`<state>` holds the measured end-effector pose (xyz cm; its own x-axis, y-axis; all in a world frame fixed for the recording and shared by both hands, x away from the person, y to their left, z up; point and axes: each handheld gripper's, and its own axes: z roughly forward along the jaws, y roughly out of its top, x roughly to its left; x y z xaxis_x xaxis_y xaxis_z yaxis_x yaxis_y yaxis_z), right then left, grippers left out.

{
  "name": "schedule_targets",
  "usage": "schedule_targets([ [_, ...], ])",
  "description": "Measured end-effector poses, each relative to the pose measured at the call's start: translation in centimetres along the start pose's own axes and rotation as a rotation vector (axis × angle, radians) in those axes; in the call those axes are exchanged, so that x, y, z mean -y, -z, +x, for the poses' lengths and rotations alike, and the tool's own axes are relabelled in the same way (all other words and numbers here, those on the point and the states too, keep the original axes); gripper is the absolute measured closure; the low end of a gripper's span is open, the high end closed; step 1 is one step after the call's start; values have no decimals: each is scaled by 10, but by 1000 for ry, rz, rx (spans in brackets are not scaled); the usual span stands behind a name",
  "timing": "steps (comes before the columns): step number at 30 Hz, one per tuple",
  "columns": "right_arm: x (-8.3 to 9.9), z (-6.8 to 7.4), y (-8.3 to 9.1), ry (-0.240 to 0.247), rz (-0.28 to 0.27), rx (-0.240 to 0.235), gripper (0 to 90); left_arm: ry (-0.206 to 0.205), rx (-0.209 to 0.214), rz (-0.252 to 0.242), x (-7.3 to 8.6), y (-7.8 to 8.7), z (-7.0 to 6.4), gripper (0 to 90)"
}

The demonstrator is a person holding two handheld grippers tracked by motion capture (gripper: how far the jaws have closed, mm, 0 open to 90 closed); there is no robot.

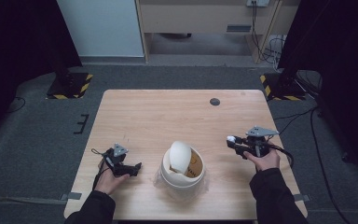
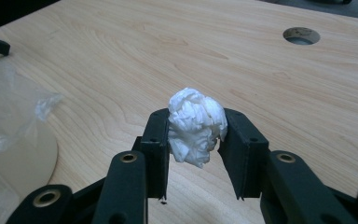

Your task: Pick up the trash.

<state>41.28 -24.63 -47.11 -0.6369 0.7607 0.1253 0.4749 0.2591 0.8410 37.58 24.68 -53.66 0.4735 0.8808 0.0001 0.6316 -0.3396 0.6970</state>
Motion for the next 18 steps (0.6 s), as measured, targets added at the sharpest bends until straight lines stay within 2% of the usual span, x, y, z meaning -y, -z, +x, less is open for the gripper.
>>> schedule_targets([
  [6,-6,-3,11,-11,-47,-5,630,1,0,-1,0,0,0,0],
  [18,-26,4,28,22,-134,-58,626,1,0,-1,0,0,0,0],
])
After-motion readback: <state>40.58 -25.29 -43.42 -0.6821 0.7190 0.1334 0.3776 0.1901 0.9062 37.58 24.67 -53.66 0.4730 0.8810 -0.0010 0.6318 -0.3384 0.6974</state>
